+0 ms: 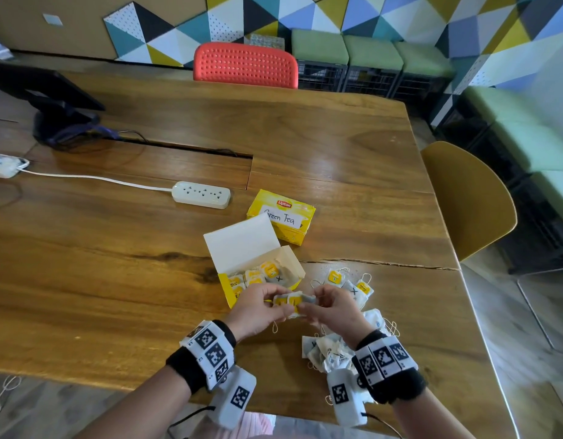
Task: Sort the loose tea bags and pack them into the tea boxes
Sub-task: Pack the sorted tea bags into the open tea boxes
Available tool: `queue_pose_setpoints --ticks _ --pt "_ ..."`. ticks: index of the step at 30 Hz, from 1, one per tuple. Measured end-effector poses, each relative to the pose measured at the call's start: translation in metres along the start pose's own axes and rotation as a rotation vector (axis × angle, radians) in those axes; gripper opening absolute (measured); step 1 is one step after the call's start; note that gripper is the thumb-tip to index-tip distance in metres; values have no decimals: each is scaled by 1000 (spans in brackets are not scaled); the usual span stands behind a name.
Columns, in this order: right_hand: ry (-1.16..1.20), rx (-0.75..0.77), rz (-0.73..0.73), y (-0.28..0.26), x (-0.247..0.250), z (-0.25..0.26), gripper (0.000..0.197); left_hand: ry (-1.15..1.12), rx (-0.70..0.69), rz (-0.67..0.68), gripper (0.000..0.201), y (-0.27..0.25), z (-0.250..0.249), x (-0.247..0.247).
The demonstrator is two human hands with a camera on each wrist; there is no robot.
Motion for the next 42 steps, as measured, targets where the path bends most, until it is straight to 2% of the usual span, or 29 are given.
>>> queue_pose_setpoints --ticks 5,8,11,14,18,20,22,25,26,28,30,35,38,42 --pt "18 75 21 5 -4 7 28 252 -94 -64 28 2 -12 12" --pt "24 93 26 11 -8 14 19 269 -88 -122 36 9 -18 23" --pt "158 109 -34 18 -15 21 12 81 5 -250 38 15 -19 33" --pt "305 84 -51 25 -23 25 12 -255 77 -235 23 19 -19 30" --pt "276 82 -78 34 -26 32 9 -343 144 -305 11 28 -12 32" --pt "118 166 -205 43 -18 36 11 -252 126 -352 8 33 -10 42" --pt "-188 250 -307 52 -10 40 19 4 79 -387 11 40 -11 52" --pt "-595 218 -223 61 -17 43 40 391 71 -359 14 48 -18 57" --pt "-658 198 -188 63 -23 44 39 469 75 -332 18 51 -21 55" --pt "-702 176 -167 67 -29 45 25 536 98 -257 23 57 -25 48" --pt "-676 149 -187 71 -28 44 12 508 142 -197 22 63 -26 41" --pt "-640 164 -202 72 -26 42 13 603 212 -156 23 72 -24 28" --pt "-620 190 -190 72 -27 43 12 766 219 -166 32 74 -20 27" --pt "-625 194 -181 73 -25 41 5 994 175 -168 26 69 -17 27"
Point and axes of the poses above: each hand's wrist, its own y-axis towards the middle knuckle, its own x-axis out of the back of the hand, z = x × y, the point moved 3 cm from there along y, towards the middle knuckle, and after that the axes turned 13 degrees about y, right-handed, at the moved point
